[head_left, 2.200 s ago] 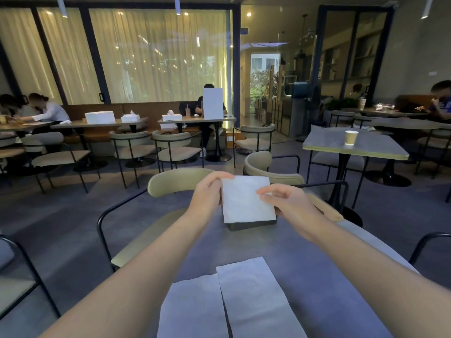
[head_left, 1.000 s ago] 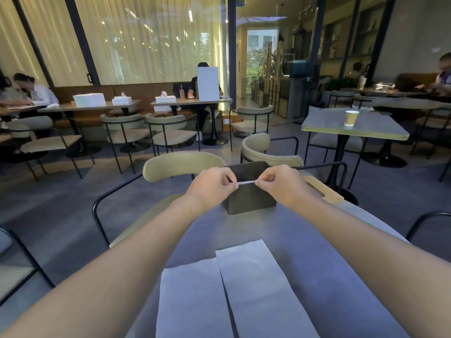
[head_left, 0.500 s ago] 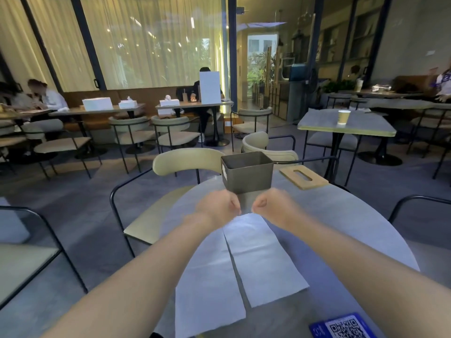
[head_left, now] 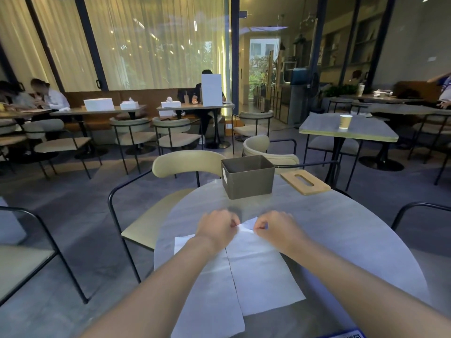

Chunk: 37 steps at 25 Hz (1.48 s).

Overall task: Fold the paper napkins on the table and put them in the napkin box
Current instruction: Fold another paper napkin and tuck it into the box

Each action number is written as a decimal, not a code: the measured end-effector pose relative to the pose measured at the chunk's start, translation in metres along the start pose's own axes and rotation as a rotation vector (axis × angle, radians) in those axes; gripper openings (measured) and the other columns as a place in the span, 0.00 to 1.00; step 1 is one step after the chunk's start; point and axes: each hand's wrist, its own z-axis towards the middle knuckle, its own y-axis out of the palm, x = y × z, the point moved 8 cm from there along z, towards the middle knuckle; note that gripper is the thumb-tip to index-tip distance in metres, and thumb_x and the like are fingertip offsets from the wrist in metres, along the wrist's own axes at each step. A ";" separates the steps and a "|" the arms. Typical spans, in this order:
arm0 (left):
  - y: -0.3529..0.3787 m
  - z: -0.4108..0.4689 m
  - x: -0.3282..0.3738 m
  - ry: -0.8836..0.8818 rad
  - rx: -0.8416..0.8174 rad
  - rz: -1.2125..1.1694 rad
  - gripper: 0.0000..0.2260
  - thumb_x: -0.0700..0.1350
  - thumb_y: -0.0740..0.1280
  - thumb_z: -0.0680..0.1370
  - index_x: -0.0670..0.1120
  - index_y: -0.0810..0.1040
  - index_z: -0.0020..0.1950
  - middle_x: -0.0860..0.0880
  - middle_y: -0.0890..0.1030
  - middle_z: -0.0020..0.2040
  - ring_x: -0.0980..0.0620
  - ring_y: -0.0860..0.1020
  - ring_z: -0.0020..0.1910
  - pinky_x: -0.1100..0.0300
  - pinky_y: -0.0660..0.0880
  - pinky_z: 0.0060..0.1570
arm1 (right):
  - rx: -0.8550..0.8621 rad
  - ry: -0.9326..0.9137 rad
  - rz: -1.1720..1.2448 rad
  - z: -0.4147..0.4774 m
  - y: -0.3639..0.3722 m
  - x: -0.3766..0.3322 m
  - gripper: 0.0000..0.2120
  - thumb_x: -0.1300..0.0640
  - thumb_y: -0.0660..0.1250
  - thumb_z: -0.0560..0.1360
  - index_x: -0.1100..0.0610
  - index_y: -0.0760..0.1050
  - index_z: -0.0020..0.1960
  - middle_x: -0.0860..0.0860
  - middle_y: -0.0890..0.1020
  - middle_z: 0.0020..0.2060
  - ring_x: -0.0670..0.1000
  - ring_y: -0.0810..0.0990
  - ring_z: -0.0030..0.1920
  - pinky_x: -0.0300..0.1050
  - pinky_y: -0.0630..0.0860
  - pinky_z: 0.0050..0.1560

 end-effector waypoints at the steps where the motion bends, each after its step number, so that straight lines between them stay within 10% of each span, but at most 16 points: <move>1: 0.000 0.001 0.002 0.003 0.018 -0.001 0.11 0.41 0.62 0.76 0.49 0.84 0.49 0.51 0.86 0.50 0.45 0.80 0.54 0.57 0.68 0.49 | -0.005 -0.006 0.014 0.002 0.002 0.001 0.08 0.62 0.65 0.72 0.63 0.82 0.43 0.61 0.86 0.47 0.64 0.82 0.51 0.46 0.76 0.58; 7: -0.040 0.019 0.003 0.028 0.152 -0.122 0.10 0.41 0.64 0.78 0.52 0.84 0.48 0.51 0.86 0.48 0.45 0.80 0.53 0.52 0.75 0.56 | 0.018 0.158 0.630 0.009 -0.015 0.011 0.14 0.47 0.75 0.76 0.50 0.79 0.58 0.46 0.84 0.51 0.50 0.83 0.55 0.49 0.80 0.59; 13: -0.079 0.039 -0.004 0.043 0.229 -0.237 0.04 0.45 0.67 0.78 0.53 0.81 0.46 0.52 0.83 0.48 0.49 0.80 0.53 0.53 0.76 0.55 | -0.118 0.191 0.731 0.002 -0.014 -0.003 0.09 0.54 0.74 0.78 0.60 0.83 0.46 0.55 0.87 0.46 0.52 0.85 0.45 0.43 0.76 0.42; 17: -0.083 0.030 -0.019 -0.073 0.345 -0.463 0.08 0.52 0.70 0.78 0.49 0.76 0.51 0.48 0.76 0.49 0.47 0.74 0.52 0.53 0.72 0.51 | -0.062 0.236 0.868 0.009 -0.020 0.004 0.11 0.55 0.75 0.78 0.62 0.85 0.55 0.57 0.89 0.54 0.58 0.88 0.56 0.53 0.82 0.58; 22: -0.030 0.002 -0.013 -0.357 -0.266 -0.821 0.26 0.68 0.62 0.78 0.47 0.83 0.54 0.49 0.87 0.50 0.51 0.82 0.48 0.58 0.76 0.51 | -0.041 0.267 1.031 0.014 -0.030 0.011 0.14 0.57 0.74 0.78 0.64 0.82 0.60 0.59 0.88 0.57 0.61 0.86 0.59 0.56 0.81 0.61; 32: -0.017 0.008 -0.015 -0.289 -0.254 -1.186 0.09 0.43 0.68 0.82 0.45 0.83 0.61 0.45 0.85 0.55 0.51 0.82 0.55 0.57 0.76 0.64 | -0.062 0.185 1.151 0.013 -0.028 0.012 0.12 0.59 0.68 0.82 0.61 0.83 0.63 0.61 0.88 0.59 0.59 0.87 0.59 0.45 0.83 0.51; 37: -0.032 0.008 -0.002 -0.159 -0.209 -1.318 0.12 0.42 0.66 0.83 0.48 0.82 0.64 0.46 0.87 0.59 0.48 0.85 0.55 0.56 0.81 0.54 | -0.031 0.084 1.178 0.016 -0.038 0.004 0.11 0.66 0.64 0.83 0.62 0.84 0.58 0.57 0.89 0.53 0.57 0.87 0.51 0.48 0.82 0.54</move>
